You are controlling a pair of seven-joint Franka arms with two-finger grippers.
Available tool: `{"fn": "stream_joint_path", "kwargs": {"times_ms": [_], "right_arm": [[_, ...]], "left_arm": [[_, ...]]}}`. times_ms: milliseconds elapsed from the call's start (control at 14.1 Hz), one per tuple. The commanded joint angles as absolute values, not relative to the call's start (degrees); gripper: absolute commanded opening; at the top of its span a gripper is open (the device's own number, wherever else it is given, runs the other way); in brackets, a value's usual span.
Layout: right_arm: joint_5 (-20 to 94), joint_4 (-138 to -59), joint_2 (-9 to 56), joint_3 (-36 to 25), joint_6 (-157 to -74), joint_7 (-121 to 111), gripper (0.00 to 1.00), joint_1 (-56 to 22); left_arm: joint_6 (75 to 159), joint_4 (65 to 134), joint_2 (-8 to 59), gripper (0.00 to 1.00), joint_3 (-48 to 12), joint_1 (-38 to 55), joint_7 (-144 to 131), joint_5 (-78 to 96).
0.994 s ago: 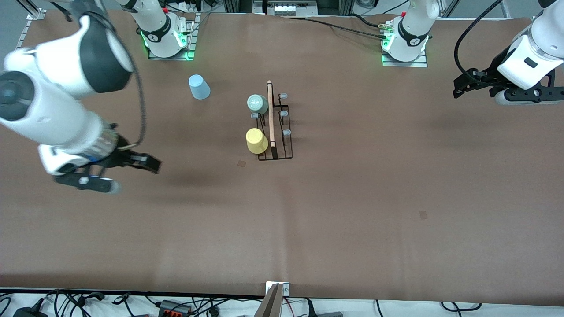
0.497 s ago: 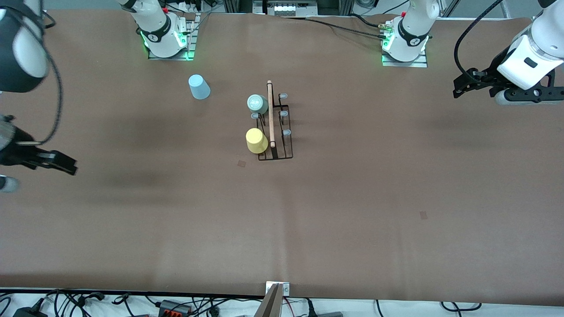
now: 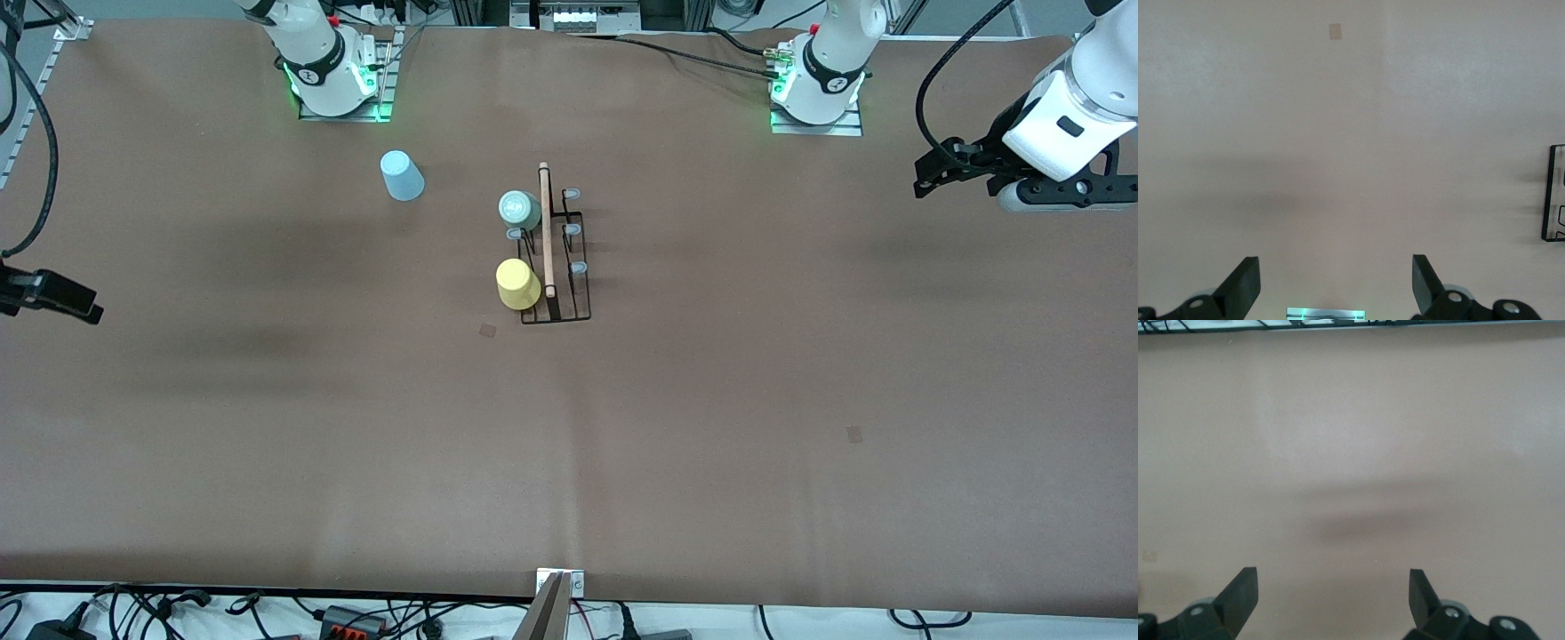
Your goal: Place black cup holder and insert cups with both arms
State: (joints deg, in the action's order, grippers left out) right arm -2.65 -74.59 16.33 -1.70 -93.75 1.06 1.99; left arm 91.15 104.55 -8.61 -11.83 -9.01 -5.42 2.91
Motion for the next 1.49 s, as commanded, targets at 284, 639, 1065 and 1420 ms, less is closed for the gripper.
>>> {"fn": "stream_joint_path", "kwargs": {"times_ms": [284,639,1065,1420], "right_arm": [[-2.29,-98.43,1.59,-2.72,-103.1,-0.25,1.0,0.97],[-2.02,-97.74,2.02,-2.72,-102.74,-0.7,1.0,0.35],[-1.32,-97.47,2.2,-2.81,-102.3,-0.7,1.0,0.35],[-1.23,-97.47,2.2,-2.73,-102.48,-0.62,1.0,0.61]], "left_arm": [[90.35,104.06,-8.7,1.0,-12.22,-9.32,-4.48,2.02],[90.18,104.06,-8.7,1.0,-12.22,-9.32,-4.48,2.02],[90.09,104.06,-8.7,1.0,-12.22,-9.32,-4.48,2.02],[90.0,104.06,-8.7,1.0,-12.22,-9.32,-4.48,2.02]]}}
